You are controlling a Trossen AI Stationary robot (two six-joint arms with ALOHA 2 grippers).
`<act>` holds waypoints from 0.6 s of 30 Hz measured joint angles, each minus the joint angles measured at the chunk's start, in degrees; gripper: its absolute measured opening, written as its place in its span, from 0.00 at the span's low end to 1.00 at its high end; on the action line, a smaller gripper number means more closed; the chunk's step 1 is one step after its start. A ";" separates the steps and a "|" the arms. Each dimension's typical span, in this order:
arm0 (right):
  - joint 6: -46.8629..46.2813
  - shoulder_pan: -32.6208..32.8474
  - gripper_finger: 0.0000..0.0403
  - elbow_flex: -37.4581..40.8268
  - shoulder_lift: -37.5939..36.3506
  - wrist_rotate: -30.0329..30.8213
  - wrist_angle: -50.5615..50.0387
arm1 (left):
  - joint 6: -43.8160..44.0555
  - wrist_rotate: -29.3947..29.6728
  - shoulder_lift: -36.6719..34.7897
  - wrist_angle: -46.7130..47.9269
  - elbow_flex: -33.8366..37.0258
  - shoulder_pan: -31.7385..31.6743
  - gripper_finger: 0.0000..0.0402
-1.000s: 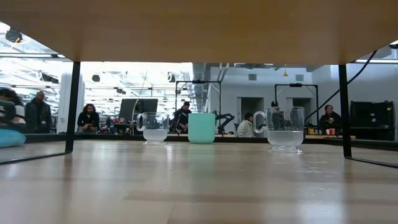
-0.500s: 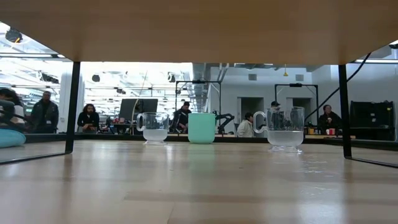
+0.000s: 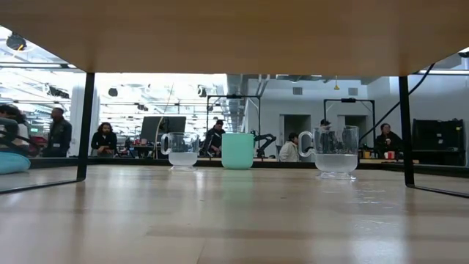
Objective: Stack small to large cups/mugs on shelf
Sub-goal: Put the gray patterned mug on the shelf
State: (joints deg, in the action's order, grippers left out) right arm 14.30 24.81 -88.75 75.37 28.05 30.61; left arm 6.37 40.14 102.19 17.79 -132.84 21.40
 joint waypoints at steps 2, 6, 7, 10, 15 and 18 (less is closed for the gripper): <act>1.48 -0.19 0.06 0.00 0.00 -0.40 0.45 | -1.28 -5.25 0.45 -2.05 0.09 -0.98 0.39; 2.26 -0.19 0.06 0.00 0.04 -1.27 1.63 | -1.43 -11.58 0.92 -5.89 0.00 -3.01 0.39; 2.46 -0.21 0.06 0.00 0.02 -1.39 1.85 | -1.45 -12.20 0.97 -5.85 0.00 -3.55 0.39; 3.72 -0.19 0.06 0.00 0.00 -2.45 1.88 | -1.47 -17.31 1.09 -7.08 0.02 -5.15 0.39; 4.25 -0.19 0.06 0.00 0.00 -2.84 2.55 | -1.36 -22.34 1.09 -11.66 0.02 -6.90 0.39; 5.29 -0.19 0.06 0.00 0.00 -2.82 2.84 | -1.26 -23.62 1.09 -11.60 0.02 -7.40 0.39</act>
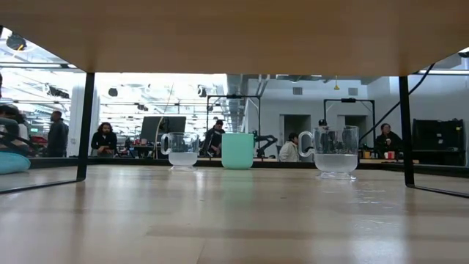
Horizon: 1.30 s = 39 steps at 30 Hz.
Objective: Stack small to large cups/mugs on shelf
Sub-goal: Put the gray patterned mug on the shelf
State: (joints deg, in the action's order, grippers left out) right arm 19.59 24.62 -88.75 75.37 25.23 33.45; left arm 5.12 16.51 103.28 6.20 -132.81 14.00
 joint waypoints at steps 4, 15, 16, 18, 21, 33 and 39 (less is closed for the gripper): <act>-0.05 -0.52 0.06 -0.02 -0.09 -0.50 0.01 | -0.02 0.04 1.12 -1.56 -0.06 -0.47 0.39; -1.14 -0.76 0.06 -0.02 0.00 -1.49 -1.22 | 0.60 -3.85 3.50 -4.24 0.04 -2.22 0.17; -1.12 -0.76 0.06 -0.02 0.00 -1.43 -1.23 | 0.10 -3.69 3.50 -4.24 0.04 -2.22 0.15; -0.85 -0.77 0.06 -0.02 0.00 -1.42 -1.25 | -0.01 -3.31 3.50 -4.48 0.04 -2.23 0.12; -0.72 -0.83 0.06 -0.02 -0.07 -1.36 -1.28 | 0.73 -2.82 3.65 -4.72 0.04 -2.28 0.11; -0.92 -1.00 0.06 -0.15 -0.22 -1.17 -4.16 | 0.49 -2.24 3.74 -4.15 0.04 -2.19 0.11; -1.54 -1.77 0.15 -0.22 -0.21 -0.82 -6.46 | 0.49 -1.23 3.82 -3.67 0.04 -2.13 0.09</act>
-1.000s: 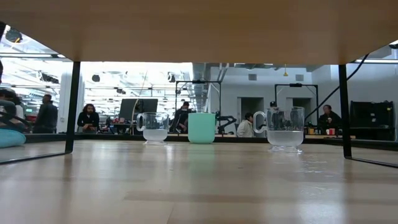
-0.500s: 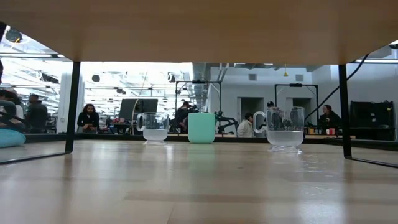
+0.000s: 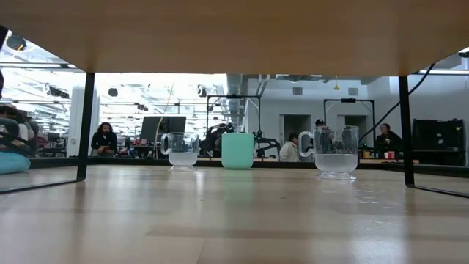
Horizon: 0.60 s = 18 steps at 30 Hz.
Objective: Stack small to large cups/mugs on shelf
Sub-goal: Put the gray patterned mug on the shelf
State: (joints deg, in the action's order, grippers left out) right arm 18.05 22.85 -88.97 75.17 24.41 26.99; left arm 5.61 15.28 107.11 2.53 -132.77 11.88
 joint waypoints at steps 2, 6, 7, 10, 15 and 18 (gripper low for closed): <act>0.06 0.02 0.18 0.00 0.04 -0.28 -0.97 | -0.02 1.18 0.00 0.13 0.00 -0.06 0.07; 0.59 0.02 0.23 0.11 0.25 -0.23 -1.94 | -0.44 2.82 -0.05 1.89 -1.40 -0.20 0.02; 0.35 0.02 0.24 0.14 0.27 -0.06 -2.18 | -0.44 2.94 -0.07 1.99 -1.52 -0.20 0.02; 0.17 0.02 0.26 0.33 0.47 0.80 -3.51 | -0.22 2.56 -0.26 2.53 -1.68 -0.09 0.01; 0.19 0.00 0.28 0.33 0.39 2.70 -5.51 | 0.17 2.70 -0.36 3.83 -1.68 -0.09 0.01; 0.19 0.00 0.28 0.33 0.29 3.04 -7.10 | 0.00 3.36 -0.63 4.92 -1.70 -0.07 0.01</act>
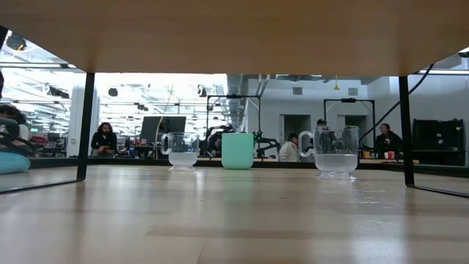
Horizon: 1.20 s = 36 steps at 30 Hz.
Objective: Stack small to large cups/mugs on shelf
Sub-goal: Put the gray patterned mug on the shelf
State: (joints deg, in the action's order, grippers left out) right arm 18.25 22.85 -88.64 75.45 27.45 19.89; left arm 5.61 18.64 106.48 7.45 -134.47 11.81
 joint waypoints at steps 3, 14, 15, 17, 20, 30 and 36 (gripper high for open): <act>0.12 0.38 0.28 0.00 -0.01 0.59 -0.88 | -0.05 2.28 -0.90 2.19 0.02 0.19 0.01; 0.24 1.01 0.28 -0.05 -0.47 3.21 -3.85 | 1.02 4.72 -2.64 6.43 0.09 0.25 0.01; 0.26 1.09 0.28 -0.11 -0.47 4.18 -4.57 | 0.93 4.79 -2.76 6.90 0.09 0.28 0.01; 0.24 1.52 0.28 -0.17 -0.52 5.06 -6.13 | 0.60 5.33 -3.19 7.64 0.12 0.28 0.01; 1.15 2.32 0.29 -0.17 -0.52 5.85 -6.79 | 0.41 5.54 -4.24 8.79 0.15 0.36 0.01; 1.71 4.13 0.54 -0.15 -1.09 6.66 -8.19 | 2.06 5.22 -5.54 11.85 0.04 0.62 0.00; -1.92 9.56 0.59 -0.15 -5.11 18.48 -24.78 | 11.54 4.18 -9.02 26.37 0.02 1.10 0.00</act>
State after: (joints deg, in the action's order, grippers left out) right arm 16.33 32.41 -88.79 70.34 45.93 -4.89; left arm 17.15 22.82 97.45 33.81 -134.45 12.91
